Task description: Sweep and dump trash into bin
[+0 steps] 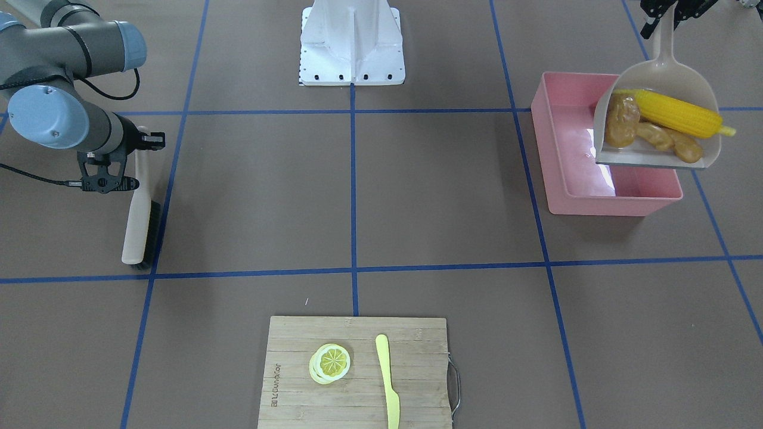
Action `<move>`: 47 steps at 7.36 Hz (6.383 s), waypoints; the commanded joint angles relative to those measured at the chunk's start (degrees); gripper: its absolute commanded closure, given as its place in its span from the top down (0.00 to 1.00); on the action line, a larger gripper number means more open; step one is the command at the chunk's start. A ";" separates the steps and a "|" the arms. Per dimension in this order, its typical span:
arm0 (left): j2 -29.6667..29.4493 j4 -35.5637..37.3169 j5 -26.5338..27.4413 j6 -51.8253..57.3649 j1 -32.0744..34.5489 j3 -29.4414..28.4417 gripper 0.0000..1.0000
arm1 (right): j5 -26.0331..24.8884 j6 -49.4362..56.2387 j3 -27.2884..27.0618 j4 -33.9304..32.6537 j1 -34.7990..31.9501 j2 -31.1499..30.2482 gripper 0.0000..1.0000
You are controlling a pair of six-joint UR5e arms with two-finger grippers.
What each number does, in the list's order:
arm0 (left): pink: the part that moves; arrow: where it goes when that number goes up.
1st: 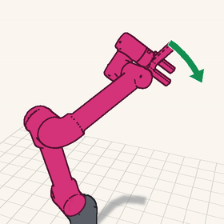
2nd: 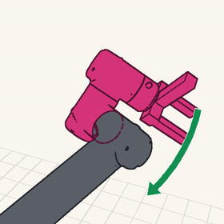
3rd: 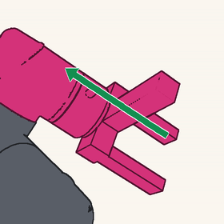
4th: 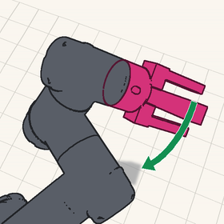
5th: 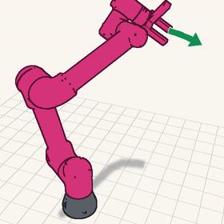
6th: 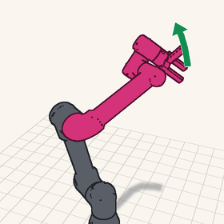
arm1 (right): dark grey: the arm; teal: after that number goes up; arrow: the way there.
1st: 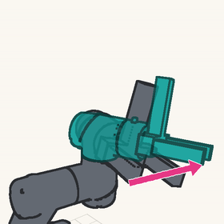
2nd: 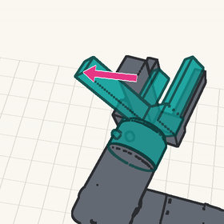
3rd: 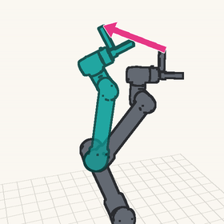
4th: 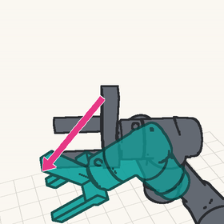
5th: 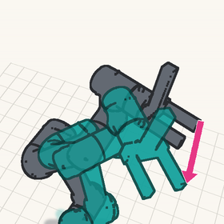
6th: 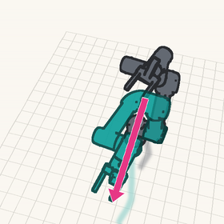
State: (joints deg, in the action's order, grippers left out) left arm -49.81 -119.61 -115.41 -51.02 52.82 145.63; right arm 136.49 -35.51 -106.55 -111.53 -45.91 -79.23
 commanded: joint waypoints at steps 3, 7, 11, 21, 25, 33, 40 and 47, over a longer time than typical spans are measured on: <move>1.56 -2.91 -4.03 -0.30 2.02 -0.87 0.00 | 0.09 0.00 -0.33 0.00 -0.06 0.12 0.46; 2.42 -3.87 -3.07 -0.22 1.84 -1.22 0.00 | 0.35 0.79 -1.72 0.44 -4.69 0.12 1.00; 5.16 -7.56 4.81 0.22 -0.51 -1.49 0.00 | -4.01 9.45 -1.83 0.70 -17.08 -0.57 1.00; 7.27 -5.02 -17.36 -3.18 -4.22 -2.10 0.00 | -6.34 37.36 6.62 24.70 -39.42 -22.46 1.00; 7.88 -4.93 -25.90 -8.03 -4.48 -2.10 0.00 | -6.68 37.44 8.11 24.79 -39.43 -21.59 1.00; 11.13 -5.02 -28.21 -8.13 4.20 3.87 0.00 | -6.51 37.44 8.64 30.50 -41.62 -21.93 1.00; 2.02 -5.72 4.62 21.70 6.33 0.11 0.00 | -7.38 37.53 9.25 30.33 -41.54 -22.38 1.00; -31.88 -13.26 12.66 39.44 -13.86 -23.32 0.00 | -7.91 37.70 8.82 30.59 -41.54 -22.55 1.00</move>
State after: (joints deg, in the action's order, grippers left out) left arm -75.29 -130.86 -102.72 -17.80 43.20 127.80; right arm 128.33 2.25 -97.31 -81.07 -87.45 -101.75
